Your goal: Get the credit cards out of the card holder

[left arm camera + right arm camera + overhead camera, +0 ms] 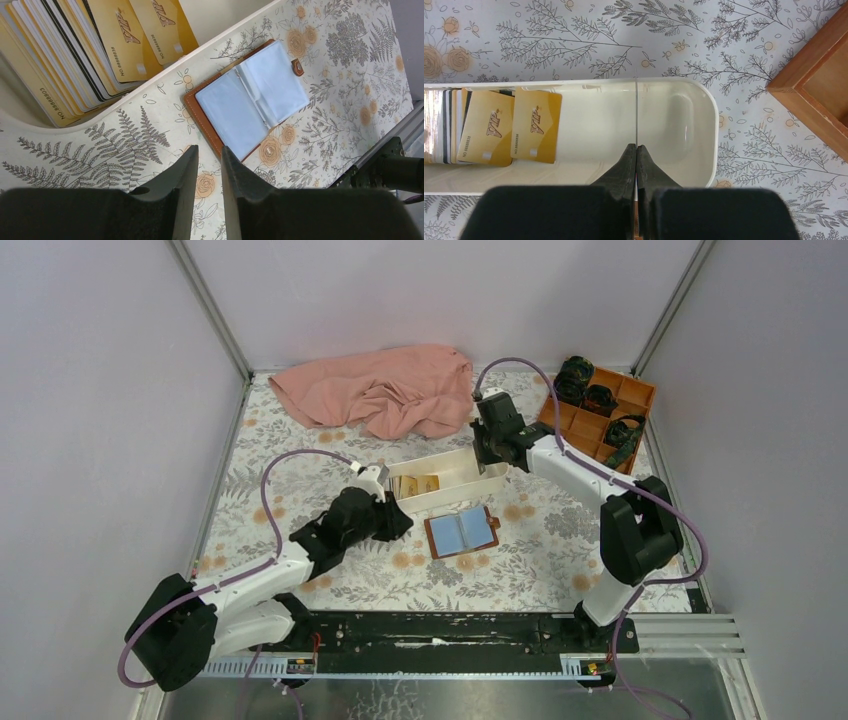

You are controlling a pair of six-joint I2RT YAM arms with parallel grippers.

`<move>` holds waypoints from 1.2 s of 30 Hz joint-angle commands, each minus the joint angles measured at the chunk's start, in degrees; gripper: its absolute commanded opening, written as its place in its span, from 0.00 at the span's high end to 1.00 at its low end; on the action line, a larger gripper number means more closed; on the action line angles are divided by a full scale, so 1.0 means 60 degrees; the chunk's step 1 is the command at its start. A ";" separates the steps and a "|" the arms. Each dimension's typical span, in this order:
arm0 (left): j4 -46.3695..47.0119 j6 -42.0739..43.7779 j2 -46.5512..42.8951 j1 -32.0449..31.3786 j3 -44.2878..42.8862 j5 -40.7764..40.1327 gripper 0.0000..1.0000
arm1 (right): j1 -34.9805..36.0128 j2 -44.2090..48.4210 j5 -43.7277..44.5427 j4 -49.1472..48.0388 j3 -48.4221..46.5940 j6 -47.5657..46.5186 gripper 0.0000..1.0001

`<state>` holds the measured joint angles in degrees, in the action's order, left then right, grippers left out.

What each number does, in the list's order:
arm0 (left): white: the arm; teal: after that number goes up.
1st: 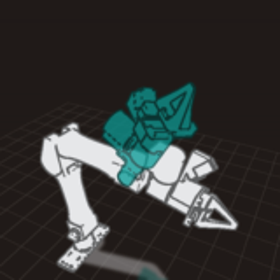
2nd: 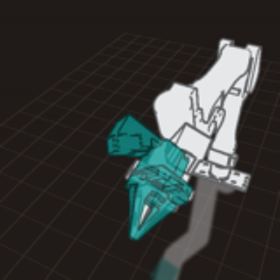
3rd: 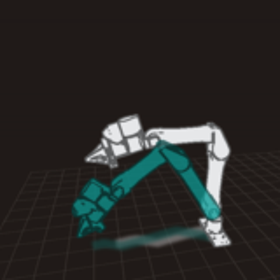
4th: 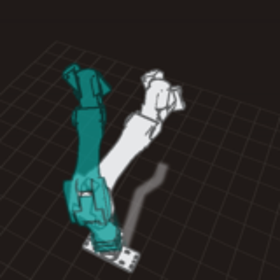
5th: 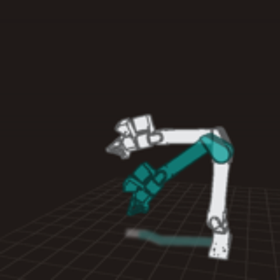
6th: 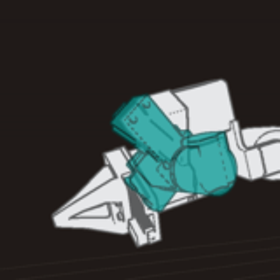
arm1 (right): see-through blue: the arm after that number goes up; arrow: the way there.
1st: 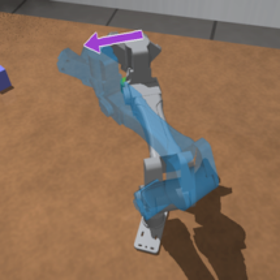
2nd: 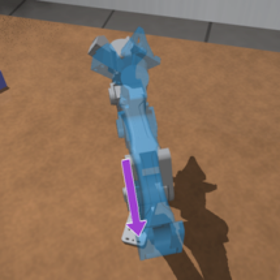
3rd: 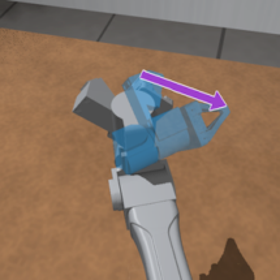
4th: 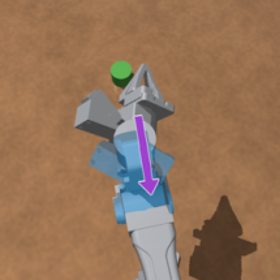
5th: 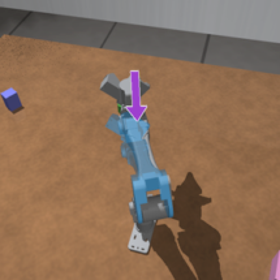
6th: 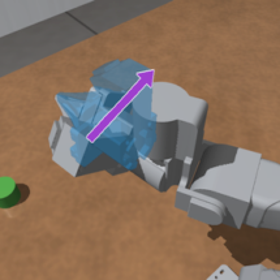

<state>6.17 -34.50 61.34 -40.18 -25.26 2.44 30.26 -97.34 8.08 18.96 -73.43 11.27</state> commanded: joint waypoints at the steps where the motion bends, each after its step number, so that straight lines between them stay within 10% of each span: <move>1: 0.0144 0.0227 0.0003 0.0098 0.0157 0.0062 0.70 | -0.0004 -0.0357 -0.0028 0.0103 -0.0060 -0.0044 1.00; 14: 0.0258 0.0213 0.0050 0.0135 0.0193 0.0244 0.70 | -0.0018 0.0918 -0.0187 -0.0141 0.0311 -0.0162 1.00; 36: 0.0229 0.0228 -0.0185 0.0135 0.0328 0.0457 0.70 | -0.0560 -0.1266 -0.1836 0.3957 -0.3726 -0.2139 1.00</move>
<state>6.26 -34.04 60.99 -39.68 -23.86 4.91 26.94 -104.86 1.04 39.90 -95.50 -0.10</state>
